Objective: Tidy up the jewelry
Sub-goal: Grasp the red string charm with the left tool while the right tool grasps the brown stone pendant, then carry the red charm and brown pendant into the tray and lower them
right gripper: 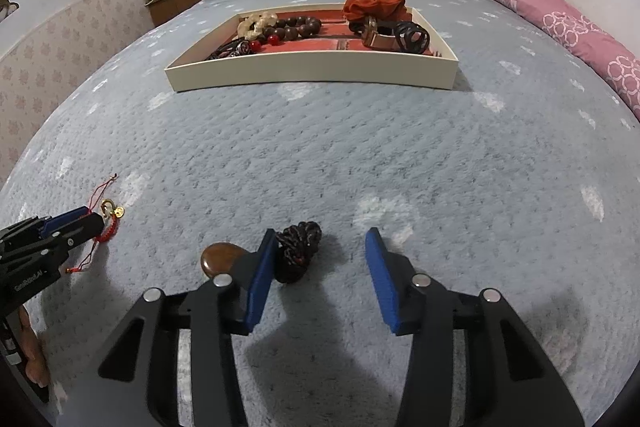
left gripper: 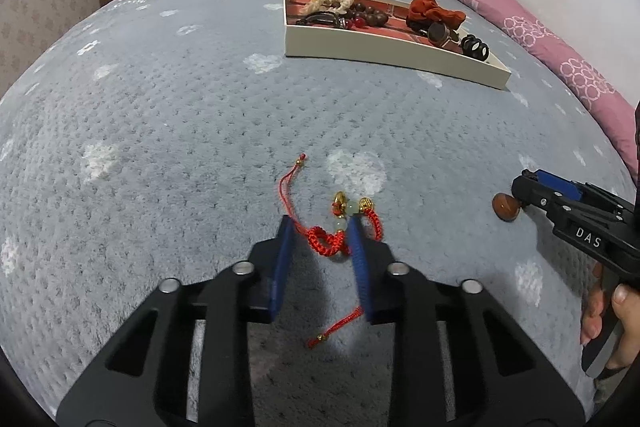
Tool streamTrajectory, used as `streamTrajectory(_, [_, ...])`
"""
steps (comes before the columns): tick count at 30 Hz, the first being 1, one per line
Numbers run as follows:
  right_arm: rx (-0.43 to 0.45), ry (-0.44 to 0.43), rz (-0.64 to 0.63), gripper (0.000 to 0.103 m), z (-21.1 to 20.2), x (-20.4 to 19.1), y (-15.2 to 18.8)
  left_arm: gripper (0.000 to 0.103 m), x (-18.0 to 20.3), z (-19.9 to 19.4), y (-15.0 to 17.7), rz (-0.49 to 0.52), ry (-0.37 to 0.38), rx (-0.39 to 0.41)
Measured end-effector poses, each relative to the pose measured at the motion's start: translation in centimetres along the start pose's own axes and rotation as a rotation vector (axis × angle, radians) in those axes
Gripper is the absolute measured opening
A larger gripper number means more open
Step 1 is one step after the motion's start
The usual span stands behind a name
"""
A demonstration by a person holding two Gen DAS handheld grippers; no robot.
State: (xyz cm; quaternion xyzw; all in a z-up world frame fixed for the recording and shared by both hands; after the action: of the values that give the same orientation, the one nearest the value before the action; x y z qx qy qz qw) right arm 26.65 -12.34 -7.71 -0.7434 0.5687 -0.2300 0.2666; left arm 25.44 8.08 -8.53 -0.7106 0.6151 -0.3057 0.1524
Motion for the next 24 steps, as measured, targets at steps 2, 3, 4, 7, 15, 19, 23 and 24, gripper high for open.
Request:
streamTrajectory(2, [0.001,-0.001,-0.005,0.043,-0.02,-0.09,-0.01,0.014,0.14,-0.1,0.14,0.007,0.012,0.0])
streamTrajectory(3, [0.001,0.0,-0.009,0.042,-0.01,-0.18,-0.02,0.013,0.23,-0.12,0.2,0.011,0.012,0.002])
streamTrajectory(4, [0.001,0.0,-0.011,0.042,-0.01,-0.22,-0.03,0.012,0.26,-0.17,0.24,0.013,0.01,0.006])
streamTrajectory(7, [0.004,-0.012,-0.018,0.036,-0.07,-0.38,-0.05,0.008,0.2,-0.25,0.31,0.011,0.01,0.01])
streamTrajectory(15, [0.015,-0.035,-0.033,0.022,-0.24,-0.78,-0.08,0.006,0.15,-0.71,0.34,0.011,0.005,0.034])
streamTrajectory(19, [0.021,-0.042,-0.028,0.02,-0.35,-0.69,-0.13,0.006,-0.16,-0.95,0.31,-0.005,0.014,0.038])
streamTrajectory(23, [0.024,-0.058,-0.013,0.019,-0.4,-0.45,-0.16,0.006,-0.36,-0.94,0.16,-0.017,0.016,0.038])
streamTrajectory(24, [0.026,-0.063,-0.004,0.019,-0.47,-0.28,-0.19,0.006,-0.4,-1.03,0.1,-0.019,0.014,0.04])
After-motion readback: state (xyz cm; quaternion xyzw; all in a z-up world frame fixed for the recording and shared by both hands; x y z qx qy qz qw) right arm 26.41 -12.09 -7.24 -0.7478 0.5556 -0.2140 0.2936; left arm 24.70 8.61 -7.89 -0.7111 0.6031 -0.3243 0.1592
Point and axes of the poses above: each gripper's, at about its wrist camera, not at the fingertips, and z roughly the way its jaws point, x to its right, y to its underside, the point moved 4 cm from there along z, roughly the way its jaws point, and after that the axes turned 12 degrees about -z, right-handed, at the moved point
